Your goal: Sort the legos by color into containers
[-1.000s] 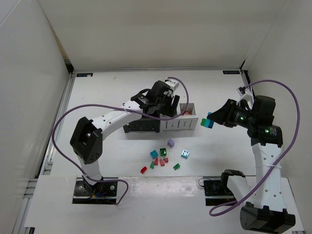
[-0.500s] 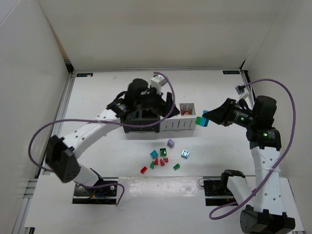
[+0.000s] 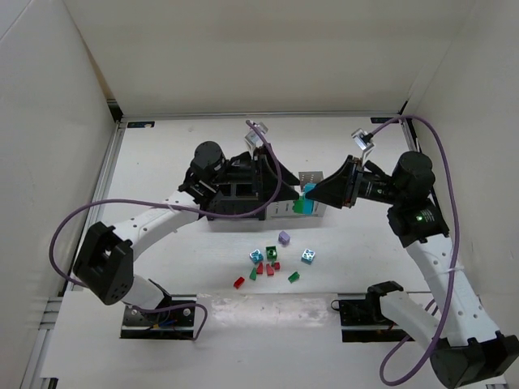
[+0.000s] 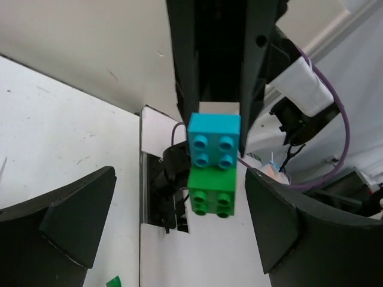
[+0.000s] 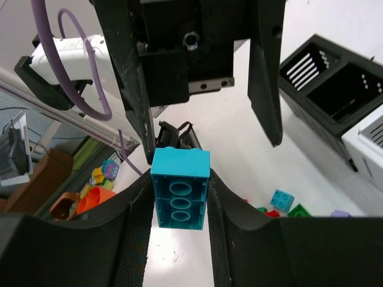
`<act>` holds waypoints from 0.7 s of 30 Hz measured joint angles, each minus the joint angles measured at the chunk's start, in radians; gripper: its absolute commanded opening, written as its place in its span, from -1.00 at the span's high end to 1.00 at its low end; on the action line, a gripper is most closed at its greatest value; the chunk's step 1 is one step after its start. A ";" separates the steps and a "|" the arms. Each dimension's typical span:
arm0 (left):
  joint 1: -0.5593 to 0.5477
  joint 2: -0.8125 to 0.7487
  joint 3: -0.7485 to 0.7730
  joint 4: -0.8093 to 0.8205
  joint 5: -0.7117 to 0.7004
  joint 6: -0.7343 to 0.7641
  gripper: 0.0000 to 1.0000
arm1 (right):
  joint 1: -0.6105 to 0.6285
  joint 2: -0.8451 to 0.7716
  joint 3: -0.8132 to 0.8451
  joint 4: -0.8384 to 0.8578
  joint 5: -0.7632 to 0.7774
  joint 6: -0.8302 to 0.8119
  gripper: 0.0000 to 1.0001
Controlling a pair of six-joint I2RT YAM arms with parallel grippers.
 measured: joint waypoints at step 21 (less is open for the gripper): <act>-0.011 -0.041 -0.011 0.098 0.076 -0.045 -0.89 | 0.066 0.071 0.085 0.089 0.044 0.008 1.00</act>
